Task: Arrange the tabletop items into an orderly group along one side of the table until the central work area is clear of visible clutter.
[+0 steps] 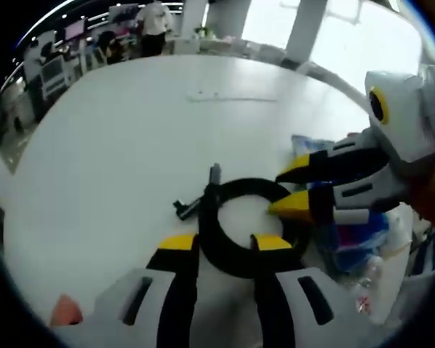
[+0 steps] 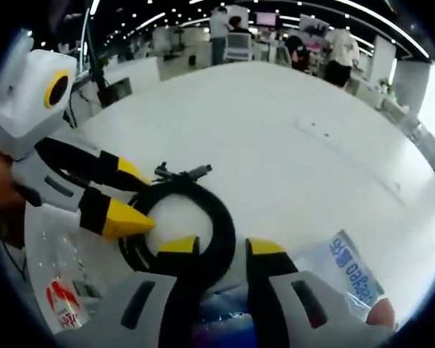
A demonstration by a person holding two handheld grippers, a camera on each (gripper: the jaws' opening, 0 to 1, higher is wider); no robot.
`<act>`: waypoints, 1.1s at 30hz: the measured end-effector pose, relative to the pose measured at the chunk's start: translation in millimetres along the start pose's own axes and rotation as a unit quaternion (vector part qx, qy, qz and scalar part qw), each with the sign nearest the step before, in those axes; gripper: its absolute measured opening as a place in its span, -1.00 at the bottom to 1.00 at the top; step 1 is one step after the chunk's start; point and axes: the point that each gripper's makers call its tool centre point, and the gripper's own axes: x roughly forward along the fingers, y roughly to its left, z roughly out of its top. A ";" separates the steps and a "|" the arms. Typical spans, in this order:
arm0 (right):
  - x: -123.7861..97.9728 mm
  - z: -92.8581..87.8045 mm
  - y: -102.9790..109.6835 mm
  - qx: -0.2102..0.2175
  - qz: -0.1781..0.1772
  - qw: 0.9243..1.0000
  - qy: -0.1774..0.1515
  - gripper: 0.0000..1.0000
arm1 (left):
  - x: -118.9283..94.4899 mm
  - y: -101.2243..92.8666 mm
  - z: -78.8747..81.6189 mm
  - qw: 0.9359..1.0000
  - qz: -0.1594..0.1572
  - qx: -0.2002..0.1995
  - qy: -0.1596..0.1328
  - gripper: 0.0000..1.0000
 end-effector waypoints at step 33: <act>-6.9 11.9 -1.8 0.018 -0.019 0.999 -0.023 -0.89 | -5.8 11.5 6.4 0.998 0.048 -0.015 -0.023 -0.86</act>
